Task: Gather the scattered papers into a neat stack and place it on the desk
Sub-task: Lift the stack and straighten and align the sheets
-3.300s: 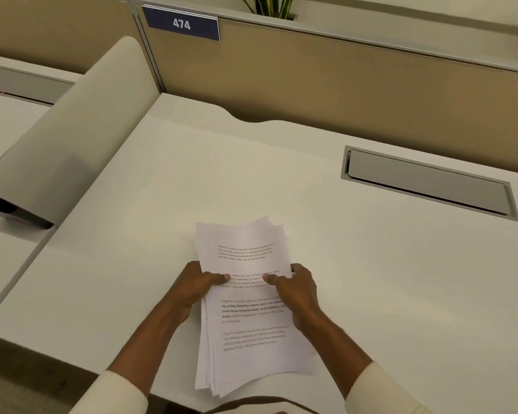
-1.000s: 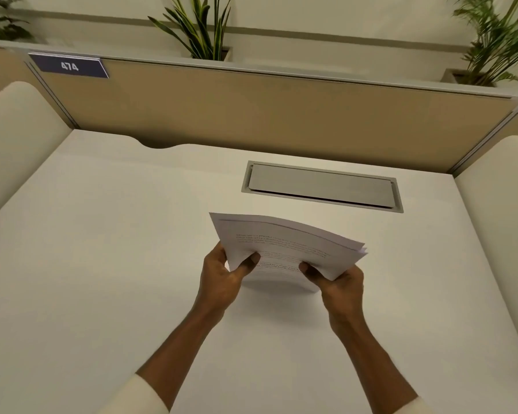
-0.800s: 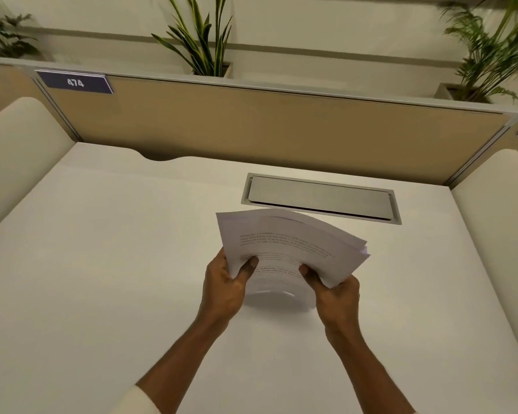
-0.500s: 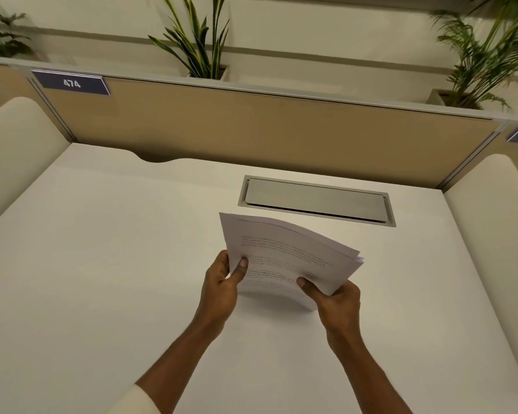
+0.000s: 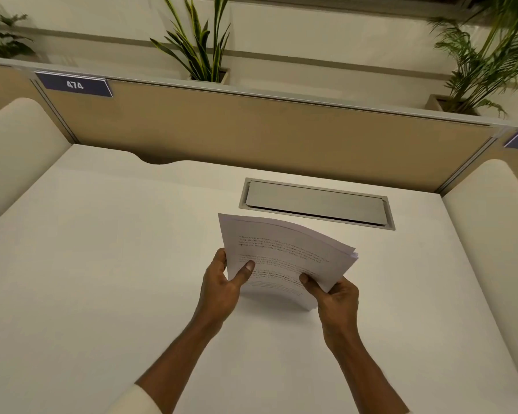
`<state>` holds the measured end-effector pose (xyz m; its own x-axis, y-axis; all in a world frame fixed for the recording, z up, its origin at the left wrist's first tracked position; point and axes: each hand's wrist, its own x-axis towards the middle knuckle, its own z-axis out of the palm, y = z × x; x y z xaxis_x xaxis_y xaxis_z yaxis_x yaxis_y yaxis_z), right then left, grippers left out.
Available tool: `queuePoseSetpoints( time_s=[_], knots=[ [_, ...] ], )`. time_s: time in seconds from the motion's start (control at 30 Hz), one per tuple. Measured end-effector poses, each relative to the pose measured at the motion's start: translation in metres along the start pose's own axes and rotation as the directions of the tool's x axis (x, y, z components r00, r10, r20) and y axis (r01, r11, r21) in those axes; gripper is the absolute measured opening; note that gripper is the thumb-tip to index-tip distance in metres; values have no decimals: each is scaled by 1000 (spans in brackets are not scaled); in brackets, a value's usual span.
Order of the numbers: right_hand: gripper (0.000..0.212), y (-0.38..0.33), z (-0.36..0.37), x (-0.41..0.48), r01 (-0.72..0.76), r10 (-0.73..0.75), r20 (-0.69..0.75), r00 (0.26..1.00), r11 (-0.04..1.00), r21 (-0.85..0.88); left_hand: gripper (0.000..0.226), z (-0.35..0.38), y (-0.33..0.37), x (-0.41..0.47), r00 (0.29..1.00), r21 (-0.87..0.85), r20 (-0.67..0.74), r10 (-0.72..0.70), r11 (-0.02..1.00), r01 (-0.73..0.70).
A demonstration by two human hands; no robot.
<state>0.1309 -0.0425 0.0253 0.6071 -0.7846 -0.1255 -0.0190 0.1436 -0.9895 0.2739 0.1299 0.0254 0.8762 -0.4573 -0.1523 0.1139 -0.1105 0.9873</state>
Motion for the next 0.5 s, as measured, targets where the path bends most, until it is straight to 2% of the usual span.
queuePoseSetpoints(
  time_s=[0.13,0.2,0.27,0.33,0.5],
  knots=[
    [39,-2,2,2,-5,5,5,1000,1000,15,46,-9,7,16,1000,-28,30,0,1000,1],
    [43,-4,2,2,4,-4,10,1000,1000,15,50,-12,10,23,995,-42,101,-16,999,20],
    [44,-6,0,3,17,-17,12,1000,1000,11,43,-13,13,26,987,-16,160,-5,1000,8],
    [42,-7,-2,5,25,-25,4,1000,1000,1,31,-11,15,26,990,34,143,13,999,-18],
    [43,-1,-5,4,-9,9,-20,1000,1000,3,30,5,1,14,999,4,39,13,1000,-14]
  ],
)
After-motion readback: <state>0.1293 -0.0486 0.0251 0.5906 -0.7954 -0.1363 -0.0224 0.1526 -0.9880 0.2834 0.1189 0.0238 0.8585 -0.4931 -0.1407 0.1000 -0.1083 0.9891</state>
